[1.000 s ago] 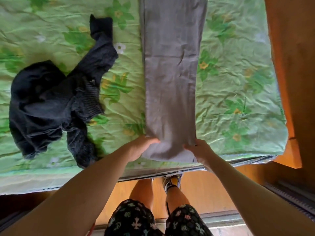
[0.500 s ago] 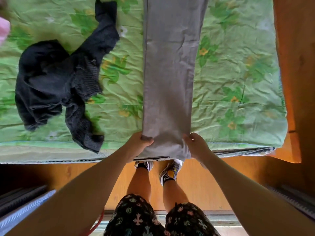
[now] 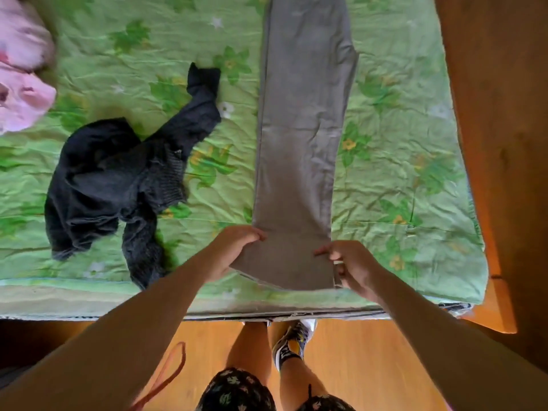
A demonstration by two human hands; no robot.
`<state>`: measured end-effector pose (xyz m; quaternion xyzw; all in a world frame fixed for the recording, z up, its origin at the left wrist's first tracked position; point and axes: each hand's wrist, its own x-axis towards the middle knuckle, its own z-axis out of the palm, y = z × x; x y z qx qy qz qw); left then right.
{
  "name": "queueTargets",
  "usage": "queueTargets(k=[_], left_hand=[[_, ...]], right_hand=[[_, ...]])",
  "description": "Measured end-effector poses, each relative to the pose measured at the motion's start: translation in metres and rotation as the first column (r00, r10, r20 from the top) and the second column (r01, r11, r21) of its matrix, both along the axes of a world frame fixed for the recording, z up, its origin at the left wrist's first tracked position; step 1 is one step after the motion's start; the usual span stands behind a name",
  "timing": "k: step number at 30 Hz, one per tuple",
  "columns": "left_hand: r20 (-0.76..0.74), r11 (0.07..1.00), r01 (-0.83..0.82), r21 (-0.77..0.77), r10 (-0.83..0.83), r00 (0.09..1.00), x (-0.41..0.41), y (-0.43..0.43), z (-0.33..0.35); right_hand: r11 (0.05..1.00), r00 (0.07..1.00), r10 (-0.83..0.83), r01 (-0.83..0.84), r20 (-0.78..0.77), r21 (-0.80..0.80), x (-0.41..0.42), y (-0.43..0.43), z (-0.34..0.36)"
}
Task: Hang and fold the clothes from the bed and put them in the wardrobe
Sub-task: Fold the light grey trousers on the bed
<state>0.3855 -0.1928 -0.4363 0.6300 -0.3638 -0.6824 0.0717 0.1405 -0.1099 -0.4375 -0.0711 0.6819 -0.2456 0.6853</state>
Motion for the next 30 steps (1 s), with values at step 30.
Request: queueTargets(k=[30], left_hand=[[0.286, 0.942, 0.153, -0.299, -0.065, 0.956, -0.064, -0.15, -0.094]], right_hand=[[0.885, 0.712, 0.353, -0.464, -0.607, -0.029, -0.038, -0.166, -0.084]])
